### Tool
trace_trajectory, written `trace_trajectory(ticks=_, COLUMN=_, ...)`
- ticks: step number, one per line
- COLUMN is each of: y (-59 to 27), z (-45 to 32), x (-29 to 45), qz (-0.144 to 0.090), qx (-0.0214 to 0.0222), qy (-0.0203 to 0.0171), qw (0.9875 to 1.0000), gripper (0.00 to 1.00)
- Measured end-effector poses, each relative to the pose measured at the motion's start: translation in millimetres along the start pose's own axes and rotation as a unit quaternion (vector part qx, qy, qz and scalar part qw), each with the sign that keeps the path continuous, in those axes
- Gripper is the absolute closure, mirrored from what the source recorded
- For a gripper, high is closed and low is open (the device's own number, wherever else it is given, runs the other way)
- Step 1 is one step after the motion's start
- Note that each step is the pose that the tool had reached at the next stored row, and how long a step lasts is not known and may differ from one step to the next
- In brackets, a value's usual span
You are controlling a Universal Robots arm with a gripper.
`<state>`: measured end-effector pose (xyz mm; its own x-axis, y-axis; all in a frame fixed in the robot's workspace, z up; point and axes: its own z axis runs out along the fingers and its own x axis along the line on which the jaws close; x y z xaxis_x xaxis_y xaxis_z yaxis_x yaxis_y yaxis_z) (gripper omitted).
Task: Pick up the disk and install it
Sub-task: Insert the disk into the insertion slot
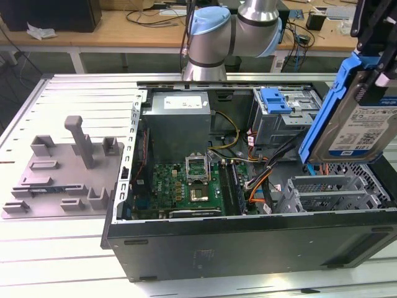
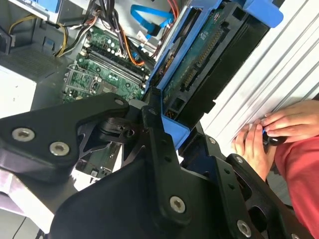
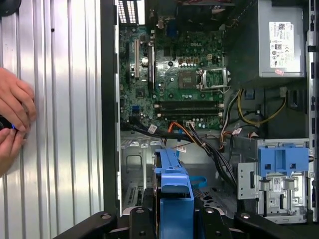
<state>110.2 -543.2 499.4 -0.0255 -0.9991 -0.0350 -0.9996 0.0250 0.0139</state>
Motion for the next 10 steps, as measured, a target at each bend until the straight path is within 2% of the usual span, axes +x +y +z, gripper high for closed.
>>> trace_trajectory(ticks=10, y=-1.0, z=0.4, x=0.0, qz=0.000, qx=0.0000, qy=-0.0001, qw=1.0000, gripper=0.64)
